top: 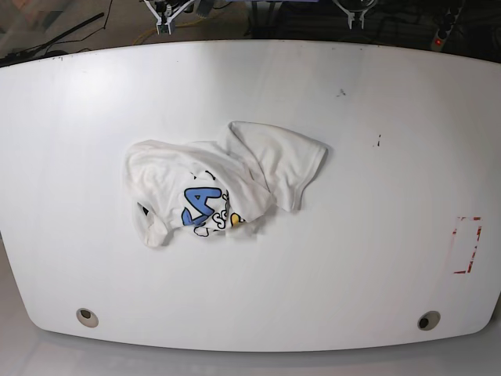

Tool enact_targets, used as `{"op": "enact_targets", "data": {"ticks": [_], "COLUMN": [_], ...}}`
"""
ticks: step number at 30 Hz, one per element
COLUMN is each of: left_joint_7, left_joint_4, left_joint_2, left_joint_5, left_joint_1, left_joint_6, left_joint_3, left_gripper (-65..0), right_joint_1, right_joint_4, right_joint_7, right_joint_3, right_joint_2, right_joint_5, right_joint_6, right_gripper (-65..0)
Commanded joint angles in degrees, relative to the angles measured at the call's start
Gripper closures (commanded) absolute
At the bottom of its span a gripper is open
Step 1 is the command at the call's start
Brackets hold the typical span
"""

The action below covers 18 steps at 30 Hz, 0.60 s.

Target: Fold the T-shirt properly

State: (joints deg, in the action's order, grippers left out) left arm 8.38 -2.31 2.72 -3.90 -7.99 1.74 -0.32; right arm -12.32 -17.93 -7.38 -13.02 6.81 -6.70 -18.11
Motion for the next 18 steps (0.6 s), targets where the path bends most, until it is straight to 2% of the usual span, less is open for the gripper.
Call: {"op": "enact_targets", "data": {"ticks": [1, 2, 18], "left_joint_7": [1.20, 0.01, 0.10], "left_joint_4": [-0.99, -0.73, -2.75], "left_joint_2": [0.36, -0.30, -0.30], "left_joint_5": [0.06, -0.27, -0.27], "left_joint_1": [-0.13, -0.76, -2.08], "left_joint_6": [0.08, 0.33, 0.33], "left_joint_3": [0.79, 0.45, 0.36], "left_gripper": [-54.6, -53.9, -53.9], "right_joint_1": [-0.99, 0.05, -0.91], "right_joint_4": [-1.62, -0.57, -2.24], "right_joint_7": [-0.90, -0.49, -1.19], "right_joint_3": [-0.43, -0.04, -0.04], "right_joint_2": [0.61, 0.09, 0.09], "right_joint_5": [0.06, -0.03, -0.03], "right_joint_6": [-0.20, -0.31, -0.31], "right_gripper": [-15.2, -14.4, -13.8]}}
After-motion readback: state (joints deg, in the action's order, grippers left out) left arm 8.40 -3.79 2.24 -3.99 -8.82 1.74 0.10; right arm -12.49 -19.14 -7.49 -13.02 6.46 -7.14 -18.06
